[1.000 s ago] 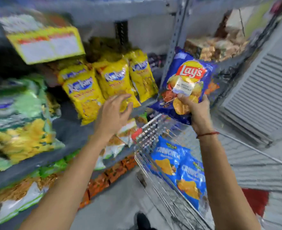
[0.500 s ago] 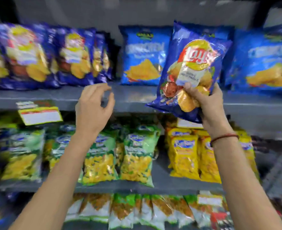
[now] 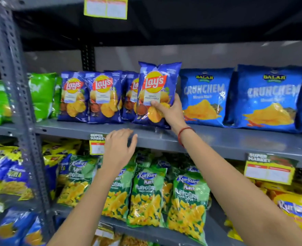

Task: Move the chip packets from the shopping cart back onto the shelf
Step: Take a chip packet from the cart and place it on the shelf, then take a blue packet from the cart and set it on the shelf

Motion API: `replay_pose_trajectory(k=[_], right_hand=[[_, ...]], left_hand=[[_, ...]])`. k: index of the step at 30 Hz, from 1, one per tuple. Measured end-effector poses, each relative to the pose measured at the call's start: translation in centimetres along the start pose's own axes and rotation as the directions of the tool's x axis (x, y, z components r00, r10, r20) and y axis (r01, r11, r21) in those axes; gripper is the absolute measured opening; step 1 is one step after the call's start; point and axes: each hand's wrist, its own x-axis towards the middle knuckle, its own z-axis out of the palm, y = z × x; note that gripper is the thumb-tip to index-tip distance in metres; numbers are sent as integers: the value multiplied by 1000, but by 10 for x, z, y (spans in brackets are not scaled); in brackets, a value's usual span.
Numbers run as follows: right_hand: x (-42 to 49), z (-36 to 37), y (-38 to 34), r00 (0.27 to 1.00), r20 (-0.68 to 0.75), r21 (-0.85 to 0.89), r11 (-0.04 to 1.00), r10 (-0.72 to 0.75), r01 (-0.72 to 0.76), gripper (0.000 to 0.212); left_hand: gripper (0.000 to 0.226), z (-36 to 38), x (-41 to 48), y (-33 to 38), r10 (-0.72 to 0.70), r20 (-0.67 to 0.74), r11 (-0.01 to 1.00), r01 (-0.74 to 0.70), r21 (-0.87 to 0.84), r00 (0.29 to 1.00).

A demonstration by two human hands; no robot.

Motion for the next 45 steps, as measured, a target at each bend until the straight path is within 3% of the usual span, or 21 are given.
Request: replay_pose_trajectory(k=[2,7,12,15,23,30,34,38,42,45], right_hand=[[7,16,9,1000,7,-59,998,8,-7,59],[13,37,27,991,71,-204,974,116,-100,98],[10,32,30,981,62,-254,954,182,-161,115],[3,25,26,987,25,-254,956,159,-148,102],[-49,-28,-8,992,-93,-348,936,-89,51,71],[-140,-135,-34,940,-283,-346,934,-192,86,49],[-202,-218,-27,891,-428,-413,910,-154,-41,44],[-281,-301,-8,801,-596,-447,853,-61,-268,42],[-370,-371,16,659,-751,-421,742,38,-522,42],[-433,-411,33,523,-845,-331,657,113,-677,36]], left_hand=[[42,1,-1,-2,15,9,1000,-15,1,1000],[40,6,-4,-6,33,-25,999,-34,-41,999],[42,11,-5,-6,22,-42,999,-24,-48,999],[44,13,-6,-6,27,-67,999,-30,-42,997],[48,22,-6,17,-11,-130,994,-3,-109,992],[37,39,-24,119,125,-189,913,-187,-361,974],[29,63,-68,191,252,-207,808,-323,-492,945],[27,95,-127,262,412,-152,667,-411,-621,898],[26,137,-192,323,587,9,555,-393,-733,810],[26,169,-238,361,701,111,472,-342,-813,704]])
